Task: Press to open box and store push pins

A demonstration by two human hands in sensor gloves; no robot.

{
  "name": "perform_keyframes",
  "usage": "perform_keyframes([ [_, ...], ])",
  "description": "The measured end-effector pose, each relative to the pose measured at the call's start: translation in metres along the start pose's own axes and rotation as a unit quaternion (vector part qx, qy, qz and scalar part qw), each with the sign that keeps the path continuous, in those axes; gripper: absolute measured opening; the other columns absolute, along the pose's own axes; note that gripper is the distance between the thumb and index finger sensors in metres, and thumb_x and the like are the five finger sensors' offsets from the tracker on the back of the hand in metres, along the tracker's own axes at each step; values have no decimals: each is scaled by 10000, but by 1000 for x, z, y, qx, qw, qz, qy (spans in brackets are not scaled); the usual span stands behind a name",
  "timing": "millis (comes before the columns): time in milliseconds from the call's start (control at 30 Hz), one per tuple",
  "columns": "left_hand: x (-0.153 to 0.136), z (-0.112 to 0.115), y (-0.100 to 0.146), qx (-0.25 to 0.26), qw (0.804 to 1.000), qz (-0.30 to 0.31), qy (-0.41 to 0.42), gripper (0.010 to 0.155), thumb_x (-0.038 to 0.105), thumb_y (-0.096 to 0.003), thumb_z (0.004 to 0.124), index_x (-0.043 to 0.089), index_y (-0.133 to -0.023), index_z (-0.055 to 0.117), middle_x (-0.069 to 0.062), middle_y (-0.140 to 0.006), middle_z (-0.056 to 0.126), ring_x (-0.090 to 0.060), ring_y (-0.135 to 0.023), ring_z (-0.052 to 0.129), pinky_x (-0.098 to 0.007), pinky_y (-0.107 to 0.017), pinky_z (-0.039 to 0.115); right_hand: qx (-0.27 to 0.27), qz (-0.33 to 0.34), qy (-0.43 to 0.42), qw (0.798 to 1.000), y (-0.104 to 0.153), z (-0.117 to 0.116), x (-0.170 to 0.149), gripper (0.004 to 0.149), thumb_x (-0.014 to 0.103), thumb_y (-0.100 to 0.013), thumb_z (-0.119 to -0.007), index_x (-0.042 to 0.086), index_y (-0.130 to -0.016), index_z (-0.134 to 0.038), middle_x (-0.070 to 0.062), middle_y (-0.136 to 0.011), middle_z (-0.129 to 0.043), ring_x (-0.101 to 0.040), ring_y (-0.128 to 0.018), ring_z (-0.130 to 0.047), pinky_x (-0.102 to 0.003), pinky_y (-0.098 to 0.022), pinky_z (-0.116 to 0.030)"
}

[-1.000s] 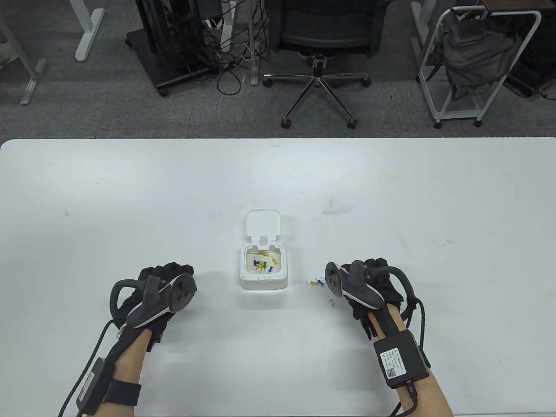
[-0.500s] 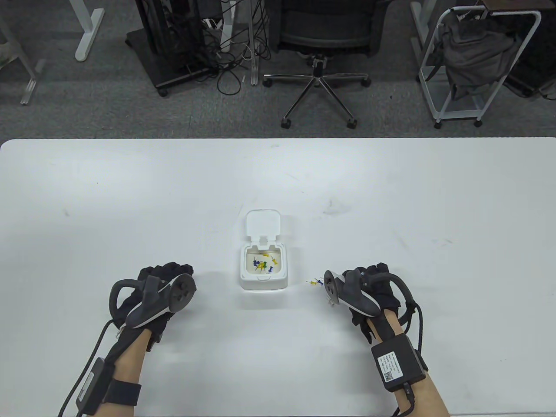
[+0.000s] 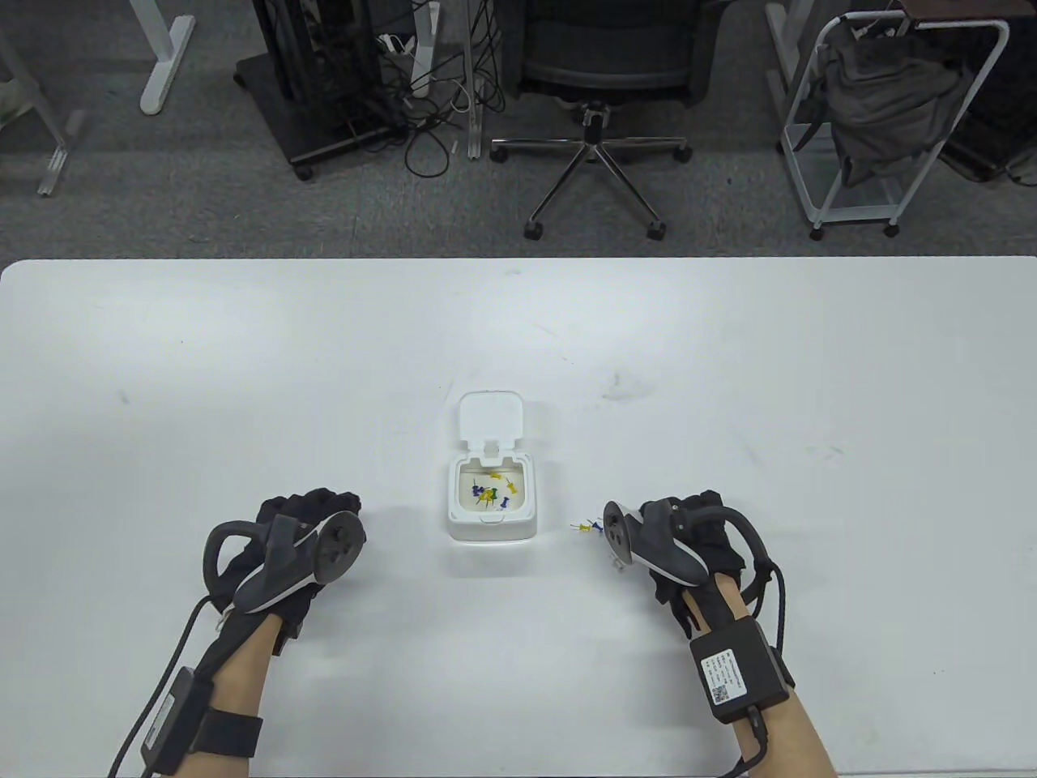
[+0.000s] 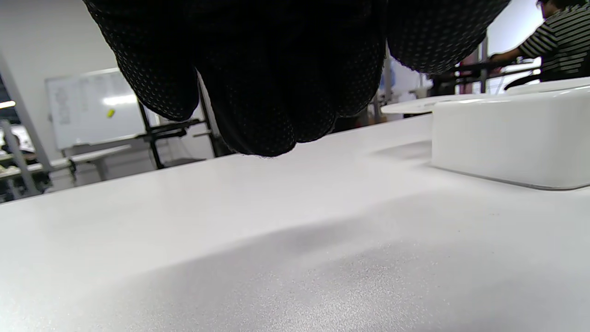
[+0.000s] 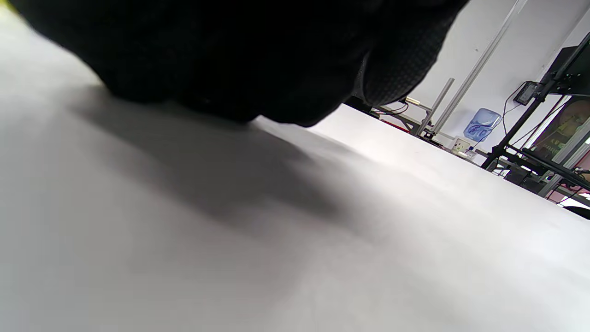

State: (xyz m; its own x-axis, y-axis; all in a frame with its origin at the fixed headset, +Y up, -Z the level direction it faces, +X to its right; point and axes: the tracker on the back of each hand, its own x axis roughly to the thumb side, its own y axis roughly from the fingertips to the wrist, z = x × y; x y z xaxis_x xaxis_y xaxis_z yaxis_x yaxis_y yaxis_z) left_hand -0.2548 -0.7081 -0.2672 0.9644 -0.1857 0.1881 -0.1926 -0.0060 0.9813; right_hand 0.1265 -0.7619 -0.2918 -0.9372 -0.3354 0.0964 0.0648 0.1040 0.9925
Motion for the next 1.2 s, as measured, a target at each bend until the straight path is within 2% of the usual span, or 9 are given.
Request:
perform_keyframes([
  [100,0,0,0,-1,1000,-1,1,522,541,-485,673,347,-960,769,90,-963,898,-147,-772,1022,-469,-737,796,5,-2,-9,1000,-2,4,-1,435,435,-340,-803,323,-756,-744,91,-694,-939,-185,-585,-986,-560,-708,-718],
  [300,0,0,0,-2,1000,0,0,522,541,-485,673,347,-960,770,87,-962,900,-148,-772,1023,-470,-736,797,-12,-9,-16,1000,-10,28,-5,431,438,-340,-804,335,-754,-743,100,-691,-946,-179,-587,-989,-556,-711,-716],
  [400,2,-2,0,-1,1000,5,-3,524,542,-485,673,346,-961,769,86,-963,900,-148,-775,1020,-470,-737,796,-11,-17,-68,997,-17,42,-6,431,434,-343,-807,332,-757,-743,95,-695,-945,-185,-590,-987,-561,-712,-709],
  [467,3,-3,1,2,1000,7,-5,524,542,-484,673,347,-961,769,88,-963,899,-147,-772,1023,-470,-736,797,-15,-17,-72,997,-20,48,-4,431,433,-344,-807,331,-758,-742,93,-696,-945,-187,-592,-985,-562,-713,-707],
  [967,1,-4,1,5,1000,4,-6,524,541,-484,673,345,-960,771,86,-961,901,-148,-772,1022,-470,-736,797,-59,46,-42,996,-35,107,58,427,435,-354,-801,339,-764,-731,99,-707,-937,-181,-603,-982,-562,-714,-705],
  [1200,2,-4,1,8,1000,4,-3,501,518,-498,661,347,-955,775,87,-956,905,-147,-768,1024,-469,-732,800,-68,73,-41,994,-39,121,87,426,428,-360,-800,337,-770,-723,97,-720,-930,-184,-615,-978,-569,-713,-699],
])
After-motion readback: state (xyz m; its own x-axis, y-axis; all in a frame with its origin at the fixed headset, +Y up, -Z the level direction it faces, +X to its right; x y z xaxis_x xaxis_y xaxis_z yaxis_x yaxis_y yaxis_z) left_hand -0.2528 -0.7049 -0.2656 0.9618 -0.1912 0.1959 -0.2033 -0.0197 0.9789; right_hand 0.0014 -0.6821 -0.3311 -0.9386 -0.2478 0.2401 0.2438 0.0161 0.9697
